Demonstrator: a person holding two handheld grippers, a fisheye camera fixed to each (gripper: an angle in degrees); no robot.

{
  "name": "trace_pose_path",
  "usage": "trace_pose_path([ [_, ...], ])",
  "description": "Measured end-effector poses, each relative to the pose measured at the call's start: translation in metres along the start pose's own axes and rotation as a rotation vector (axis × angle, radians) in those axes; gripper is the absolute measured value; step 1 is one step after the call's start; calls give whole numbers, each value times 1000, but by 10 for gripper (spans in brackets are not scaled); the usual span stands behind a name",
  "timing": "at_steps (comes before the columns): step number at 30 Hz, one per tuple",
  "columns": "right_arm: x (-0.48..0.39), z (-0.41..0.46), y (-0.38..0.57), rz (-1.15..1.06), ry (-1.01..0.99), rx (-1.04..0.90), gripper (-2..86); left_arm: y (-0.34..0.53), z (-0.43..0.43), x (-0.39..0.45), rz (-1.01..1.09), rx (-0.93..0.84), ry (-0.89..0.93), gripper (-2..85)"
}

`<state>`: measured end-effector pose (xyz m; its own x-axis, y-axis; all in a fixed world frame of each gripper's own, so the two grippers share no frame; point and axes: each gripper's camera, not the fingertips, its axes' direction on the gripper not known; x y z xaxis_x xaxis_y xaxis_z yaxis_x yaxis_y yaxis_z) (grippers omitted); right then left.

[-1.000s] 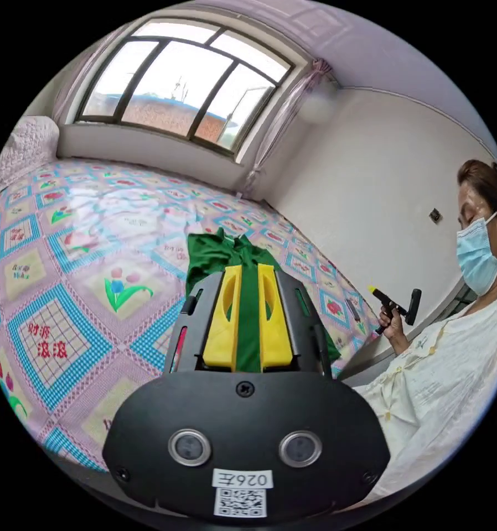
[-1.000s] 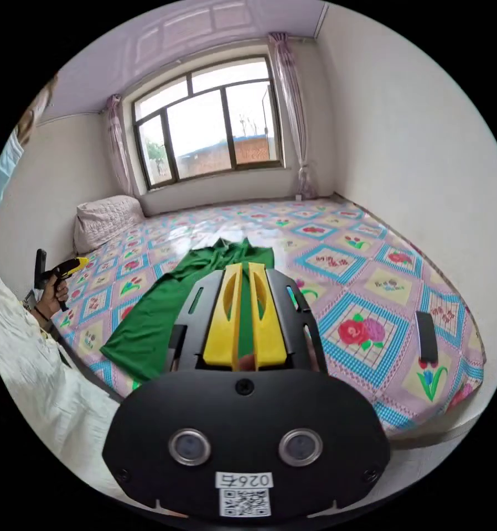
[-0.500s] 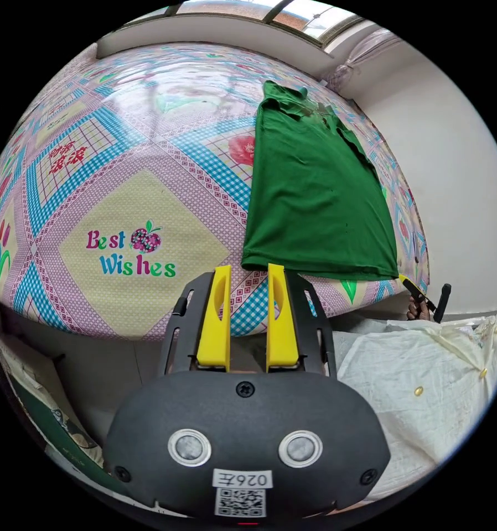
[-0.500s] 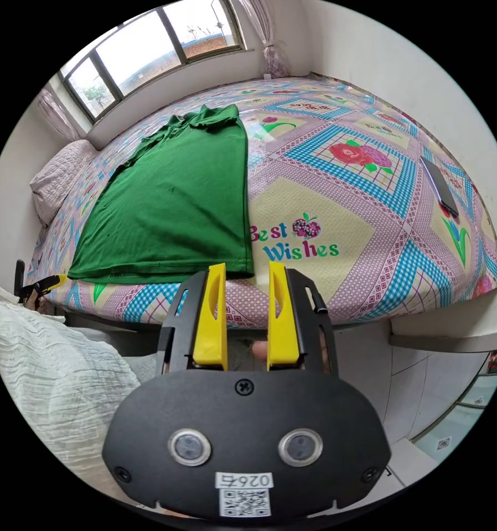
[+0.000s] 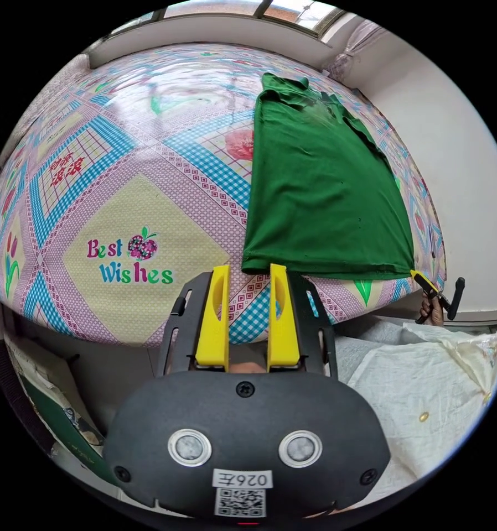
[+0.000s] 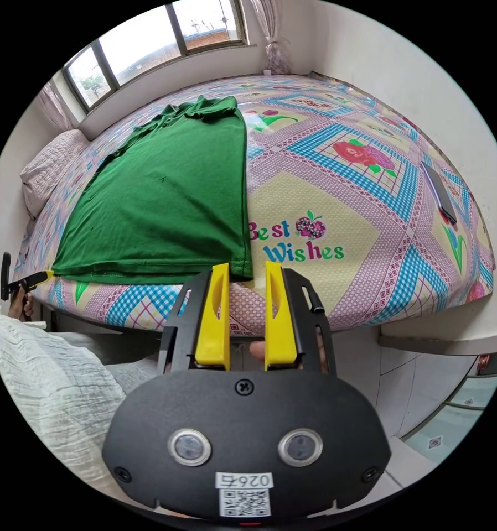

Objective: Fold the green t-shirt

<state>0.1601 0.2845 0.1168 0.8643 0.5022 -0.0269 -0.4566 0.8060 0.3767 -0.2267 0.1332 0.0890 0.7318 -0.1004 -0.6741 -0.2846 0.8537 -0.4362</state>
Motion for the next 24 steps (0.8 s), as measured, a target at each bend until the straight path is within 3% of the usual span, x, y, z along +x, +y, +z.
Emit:
trace_pose_path([
  [7,-19,5,-17,-13,-17,4,-3,-9,2,31,88,-23,-199,57],
  [12,-21,1,-22,-18,-8,-2,-13,-13,2,38,176,-70,-175,4],
  [15,-4,-8,-20,14,-73,-2,-13,-10,-3,21,165,-71,-61,-2],
  [20,34,-41,-4,88,-223,37,-13,10,-18,-37,-27,34,385,-5],
  [24,51,-62,14,97,-261,29,-14,31,-34,-73,-112,128,614,-5],
])
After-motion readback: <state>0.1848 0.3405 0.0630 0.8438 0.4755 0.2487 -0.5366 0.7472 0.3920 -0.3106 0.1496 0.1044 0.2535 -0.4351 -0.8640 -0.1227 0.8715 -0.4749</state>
